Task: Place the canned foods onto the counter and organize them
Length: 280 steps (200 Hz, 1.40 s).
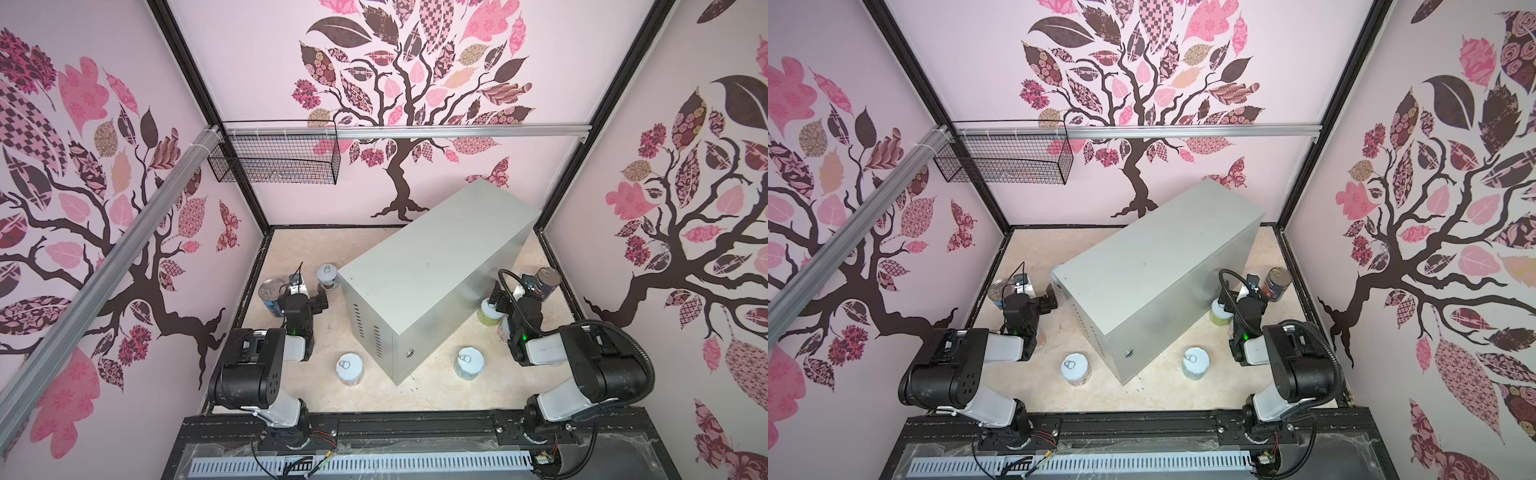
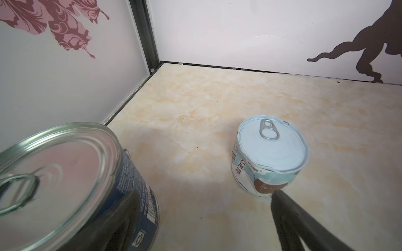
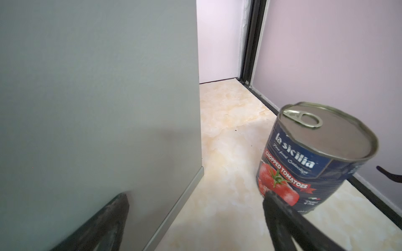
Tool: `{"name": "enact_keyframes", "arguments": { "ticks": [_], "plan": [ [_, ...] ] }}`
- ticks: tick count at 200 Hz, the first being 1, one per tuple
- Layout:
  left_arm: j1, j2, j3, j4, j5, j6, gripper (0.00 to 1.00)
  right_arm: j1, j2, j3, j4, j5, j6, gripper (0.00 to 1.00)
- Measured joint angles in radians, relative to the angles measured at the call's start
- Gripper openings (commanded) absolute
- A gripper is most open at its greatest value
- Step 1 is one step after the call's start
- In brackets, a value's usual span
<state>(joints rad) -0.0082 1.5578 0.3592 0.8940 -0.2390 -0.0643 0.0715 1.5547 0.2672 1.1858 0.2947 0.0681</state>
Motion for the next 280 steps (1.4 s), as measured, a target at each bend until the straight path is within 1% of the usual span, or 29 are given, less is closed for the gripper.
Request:
{"name": "enact_keyframes", "arguments": {
  "ticks": [210, 243, 250, 264, 280],
  "plan": [
    [0.0, 0.0, 0.0, -0.007, 0.0, 0.0, 0.98, 0.0, 0.0, 0.0, 0.001, 0.0, 0.0, 1.0],
    [-0.002, -0.013, 0.0, -0.029, -0.018, -0.011, 0.98, 0.006, -0.018, -0.013, -0.008, 0.013, 0.003, 1.0],
    [-0.004, -0.024, 0.001, -0.043, -0.027, -0.011, 0.98, 0.015, -0.029, -0.018, -0.01, 0.039, 0.001, 1.0],
    [-0.012, -0.056, 0.017, -0.11, -0.057, -0.016, 0.98, 0.036, -0.087, -0.013, -0.089, 0.084, 0.0, 1.0],
    [-0.016, -0.105, 0.074, -0.238, -0.084, -0.027, 0.98, 0.051, -0.203, 0.031, -0.258, 0.127, 0.019, 1.0]
  ]
}}
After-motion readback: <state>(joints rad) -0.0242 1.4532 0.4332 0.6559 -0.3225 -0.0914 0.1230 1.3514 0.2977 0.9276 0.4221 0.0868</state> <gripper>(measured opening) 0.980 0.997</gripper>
